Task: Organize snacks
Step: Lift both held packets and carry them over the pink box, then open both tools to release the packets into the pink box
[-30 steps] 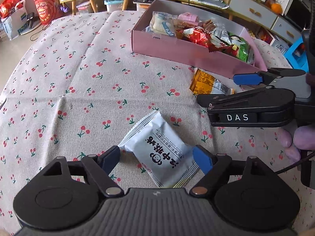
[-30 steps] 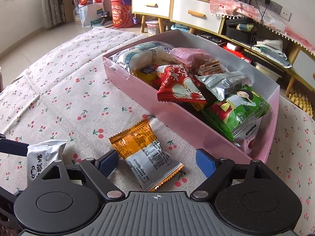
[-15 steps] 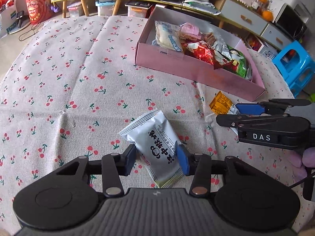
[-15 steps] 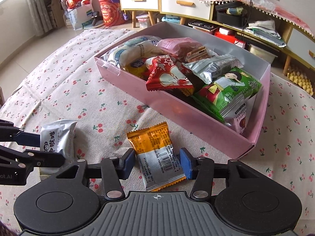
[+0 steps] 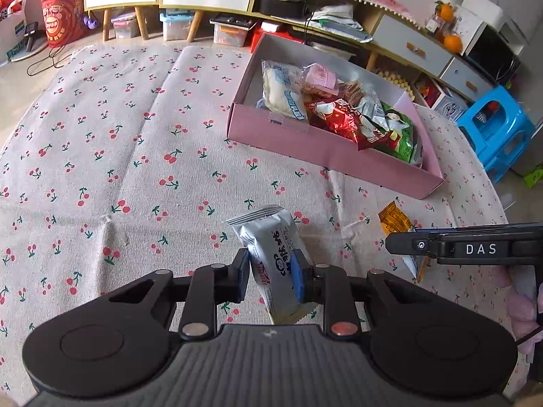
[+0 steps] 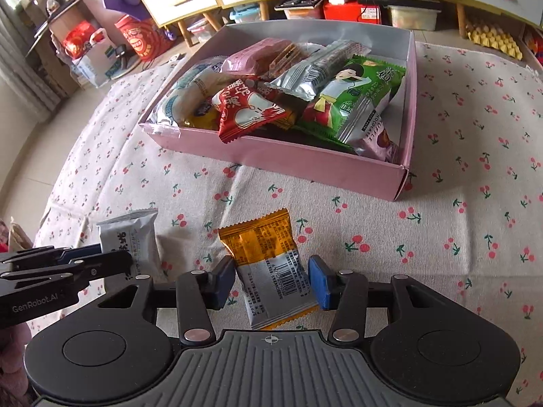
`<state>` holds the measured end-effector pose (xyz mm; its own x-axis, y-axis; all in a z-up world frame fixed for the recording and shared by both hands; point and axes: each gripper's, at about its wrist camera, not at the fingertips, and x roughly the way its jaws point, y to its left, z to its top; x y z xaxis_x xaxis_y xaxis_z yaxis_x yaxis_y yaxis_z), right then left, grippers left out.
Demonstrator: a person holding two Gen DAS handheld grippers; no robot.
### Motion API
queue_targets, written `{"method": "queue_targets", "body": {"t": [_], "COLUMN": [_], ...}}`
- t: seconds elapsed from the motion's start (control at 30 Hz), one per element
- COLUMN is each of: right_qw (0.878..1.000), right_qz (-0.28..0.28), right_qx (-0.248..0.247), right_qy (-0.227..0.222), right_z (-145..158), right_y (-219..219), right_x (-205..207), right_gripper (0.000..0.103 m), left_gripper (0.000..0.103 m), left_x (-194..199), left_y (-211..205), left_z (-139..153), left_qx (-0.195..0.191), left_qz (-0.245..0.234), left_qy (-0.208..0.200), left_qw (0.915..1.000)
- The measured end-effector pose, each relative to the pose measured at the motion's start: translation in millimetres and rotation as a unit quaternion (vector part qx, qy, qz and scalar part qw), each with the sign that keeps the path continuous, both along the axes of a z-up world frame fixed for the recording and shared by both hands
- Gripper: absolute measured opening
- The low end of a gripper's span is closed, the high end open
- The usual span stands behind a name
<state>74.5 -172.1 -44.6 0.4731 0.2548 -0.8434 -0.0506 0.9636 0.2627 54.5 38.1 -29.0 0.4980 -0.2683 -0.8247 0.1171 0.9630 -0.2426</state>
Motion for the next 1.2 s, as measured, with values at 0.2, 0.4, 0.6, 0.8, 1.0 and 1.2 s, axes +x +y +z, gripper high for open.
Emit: {"method": "queue_targets", "body": {"t": [0.2,0.4,0.6,0.8,1.0,1.2], "right_qw": [1.0,0.999,0.996,0.992,0.983,0.976], "right_qz": [-0.015,-0.024,-0.051,-0.089,-0.128,-0.153], "right_qx": [0.011,0.031,0.049,0.065,0.087,0.098], "right_qy": [-0.008,-0.024,-0.046,-0.068,-0.097,-0.119], "right_z": [9,23,37,44,47,42], "right_y": [-6,-11,-21,-35,-46,-48], "right_x": [0,-4,-5,3,17,34], "right_gripper": [0.046,0.046,0.046,0.046,0.046,0.046], "left_gripper": [0.016,0.013,0.013,0.013,0.013,0.013], "left_x": [1,3,6,15,32,55], "left_y": [-1,-2,-4,-6,-7,-17], "left_z": [7,12,22,34,51,57], "left_qx": [-0.021,-0.042,-0.06,-0.082,-0.097,-0.104], "left_qz": [-0.007,-0.007,-0.008,0.005,0.032,0.056], "left_qy": [-0.013,-0.012,-0.024,-0.042,-0.091,-0.146], "left_qw": [0.9997,0.999,0.9979,0.9958,0.9905,0.9822]}}
